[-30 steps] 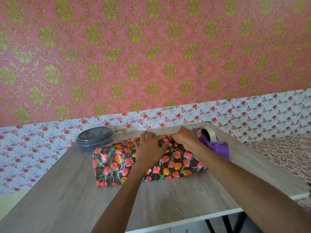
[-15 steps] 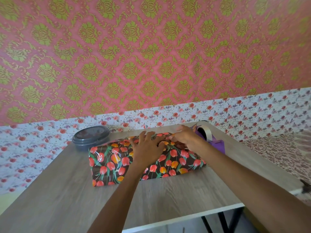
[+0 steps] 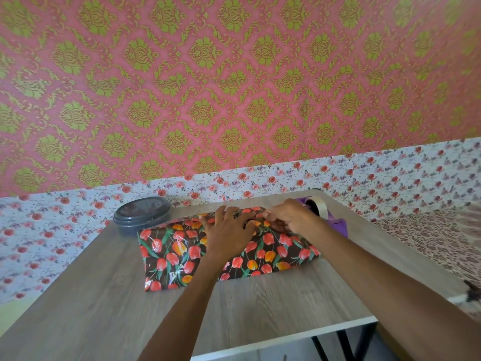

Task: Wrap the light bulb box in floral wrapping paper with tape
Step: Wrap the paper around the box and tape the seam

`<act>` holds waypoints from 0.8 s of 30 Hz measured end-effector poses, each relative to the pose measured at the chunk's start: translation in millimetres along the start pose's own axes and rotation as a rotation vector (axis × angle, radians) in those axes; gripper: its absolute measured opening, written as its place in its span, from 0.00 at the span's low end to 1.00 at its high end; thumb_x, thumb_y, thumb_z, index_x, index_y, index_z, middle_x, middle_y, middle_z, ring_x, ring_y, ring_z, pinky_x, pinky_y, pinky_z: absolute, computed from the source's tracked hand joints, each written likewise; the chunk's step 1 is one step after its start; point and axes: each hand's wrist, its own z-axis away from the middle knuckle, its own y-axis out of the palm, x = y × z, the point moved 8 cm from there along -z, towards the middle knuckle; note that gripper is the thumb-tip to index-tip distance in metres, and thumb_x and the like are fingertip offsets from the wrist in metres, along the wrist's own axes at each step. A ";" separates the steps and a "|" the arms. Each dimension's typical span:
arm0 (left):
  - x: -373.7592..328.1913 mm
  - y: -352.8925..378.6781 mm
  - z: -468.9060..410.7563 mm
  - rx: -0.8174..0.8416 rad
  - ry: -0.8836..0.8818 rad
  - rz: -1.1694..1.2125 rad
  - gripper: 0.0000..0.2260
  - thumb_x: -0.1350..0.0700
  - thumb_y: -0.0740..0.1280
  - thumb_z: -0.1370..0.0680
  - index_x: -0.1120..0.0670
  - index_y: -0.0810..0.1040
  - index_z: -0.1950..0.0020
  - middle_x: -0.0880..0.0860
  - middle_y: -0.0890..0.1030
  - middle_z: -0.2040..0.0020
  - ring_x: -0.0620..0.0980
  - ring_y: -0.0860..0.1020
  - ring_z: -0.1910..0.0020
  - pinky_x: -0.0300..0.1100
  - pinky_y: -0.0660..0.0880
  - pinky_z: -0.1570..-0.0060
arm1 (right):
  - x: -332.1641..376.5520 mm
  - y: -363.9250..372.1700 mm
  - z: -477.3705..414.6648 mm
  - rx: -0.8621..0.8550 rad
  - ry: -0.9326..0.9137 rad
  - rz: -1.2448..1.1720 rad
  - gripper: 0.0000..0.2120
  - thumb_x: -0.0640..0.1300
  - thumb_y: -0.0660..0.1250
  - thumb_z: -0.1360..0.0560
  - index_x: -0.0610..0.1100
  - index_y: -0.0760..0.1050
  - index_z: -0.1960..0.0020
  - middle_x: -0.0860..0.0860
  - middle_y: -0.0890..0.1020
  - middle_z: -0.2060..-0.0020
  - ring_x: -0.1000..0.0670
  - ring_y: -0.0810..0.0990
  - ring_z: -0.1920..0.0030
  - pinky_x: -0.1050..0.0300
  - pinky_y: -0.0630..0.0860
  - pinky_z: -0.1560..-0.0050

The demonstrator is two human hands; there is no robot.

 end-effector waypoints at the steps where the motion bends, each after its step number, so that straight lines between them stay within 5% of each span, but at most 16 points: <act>1: 0.2 0.1 0.0 0.001 0.000 0.000 0.20 0.41 0.48 0.18 0.36 0.65 0.28 0.49 0.61 0.23 0.54 0.51 0.22 0.72 0.42 0.30 | -1.3 -0.6 -0.8 0.017 0.008 0.004 0.14 0.33 0.74 0.30 0.32 0.78 0.46 0.40 0.81 0.42 0.41 0.80 0.42 0.44 0.77 0.39; 4: 0.3 -0.3 -0.4 0.007 -0.002 0.003 0.20 0.41 0.49 0.18 0.36 0.65 0.27 0.49 0.61 0.23 0.54 0.51 0.22 0.72 0.43 0.30 | -5.0 -2.7 3.1 0.051 0.041 -0.067 0.06 0.25 0.68 0.28 0.34 0.77 0.56 0.40 0.82 0.50 0.44 0.82 0.49 0.44 0.79 0.42; 8: -1.1 0.0 -0.3 0.013 0.002 -0.017 0.20 0.41 0.48 0.18 0.36 0.64 0.26 0.49 0.59 0.22 0.55 0.50 0.22 0.73 0.41 0.31 | -2.4 -8.3 16.4 0.049 0.027 -0.140 0.03 0.30 0.66 0.24 0.35 0.77 0.54 0.43 0.81 0.61 0.49 0.80 0.63 0.57 0.78 0.64; 14: -4.2 -1.4 0.8 -0.003 0.024 -0.065 0.20 0.42 0.46 0.17 0.34 0.61 0.25 0.49 0.57 0.21 0.55 0.50 0.21 0.74 0.42 0.31 | 7.4 0.3 6.7 -0.016 -0.061 0.000 0.17 0.43 0.76 0.32 0.38 0.78 0.46 0.41 0.83 0.50 0.42 0.82 0.49 0.45 0.81 0.46; 17: -4.1 -1.1 -0.3 -0.006 0.016 -0.077 0.20 0.42 0.45 0.17 0.35 0.61 0.26 0.50 0.58 0.21 0.55 0.50 0.21 0.74 0.42 0.31 | 12.3 2.9 14.7 -0.006 -0.061 0.013 0.17 0.42 0.75 0.34 0.38 0.79 0.48 0.43 0.83 0.52 0.45 0.82 0.50 0.50 0.82 0.49; 21: -3.5 -0.5 -0.6 -0.007 0.002 -0.073 0.21 0.42 0.46 0.17 0.37 0.62 0.25 0.51 0.58 0.22 0.55 0.50 0.21 0.74 0.41 0.31 | 15.6 1.6 17.7 -0.070 -0.080 -0.047 0.28 0.53 0.79 0.37 0.39 0.78 0.44 0.46 0.83 0.50 0.46 0.82 0.51 0.54 0.81 0.53; 24: -4.0 -0.6 0.7 -0.016 0.005 -0.058 0.21 0.42 0.46 0.18 0.36 0.62 0.25 0.50 0.59 0.22 0.55 0.50 0.21 0.73 0.40 0.31 | 21.3 -6.1 25.5 -0.203 -0.148 0.094 0.21 0.55 0.78 0.33 0.41 0.78 0.52 0.48 0.81 0.59 0.52 0.78 0.62 0.61 0.73 0.68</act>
